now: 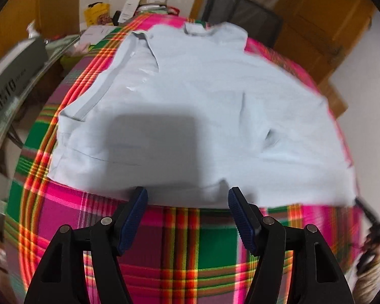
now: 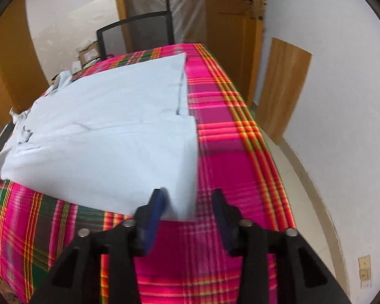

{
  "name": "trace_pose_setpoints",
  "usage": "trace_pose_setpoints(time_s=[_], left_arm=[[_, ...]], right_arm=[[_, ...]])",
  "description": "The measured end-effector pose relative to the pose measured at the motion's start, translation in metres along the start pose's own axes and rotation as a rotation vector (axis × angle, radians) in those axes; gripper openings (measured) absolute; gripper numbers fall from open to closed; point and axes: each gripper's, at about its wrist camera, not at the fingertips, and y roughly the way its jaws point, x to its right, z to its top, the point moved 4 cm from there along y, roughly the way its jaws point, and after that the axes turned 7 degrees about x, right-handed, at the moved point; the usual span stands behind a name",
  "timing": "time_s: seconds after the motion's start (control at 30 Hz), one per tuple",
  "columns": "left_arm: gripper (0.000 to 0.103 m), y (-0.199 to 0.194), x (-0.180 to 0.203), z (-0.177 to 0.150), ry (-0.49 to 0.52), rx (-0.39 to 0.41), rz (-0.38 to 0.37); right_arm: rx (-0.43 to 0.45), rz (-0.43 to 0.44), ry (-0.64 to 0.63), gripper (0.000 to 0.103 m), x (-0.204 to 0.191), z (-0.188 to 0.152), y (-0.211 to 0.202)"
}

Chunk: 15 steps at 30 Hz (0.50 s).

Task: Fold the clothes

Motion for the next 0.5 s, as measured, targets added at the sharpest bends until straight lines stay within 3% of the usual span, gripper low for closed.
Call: trace_pose_setpoints(time_s=[0.13, 0.3, 0.43, 0.5], left_arm=[[0.069, -0.013, -0.009, 0.000, -0.026, 0.020, 0.035], [0.069, -0.028, -0.015, 0.001, -0.077, 0.070, 0.008], [0.069, -0.024, -0.019, 0.004, -0.116, 0.069, 0.000], [0.069, -0.020, -0.022, 0.005, -0.134, 0.061, 0.007]], right_arm=[[0.047, -0.028, 0.004, 0.041, -0.013, 0.010, -0.013], [0.137, 0.068, -0.042, 0.041, -0.058, 0.021, -0.028], [0.109, 0.144, -0.100, 0.041, -0.107, 0.027, -0.016], [0.065, 0.263, -0.121, 0.041, -0.140, 0.027, -0.007]])
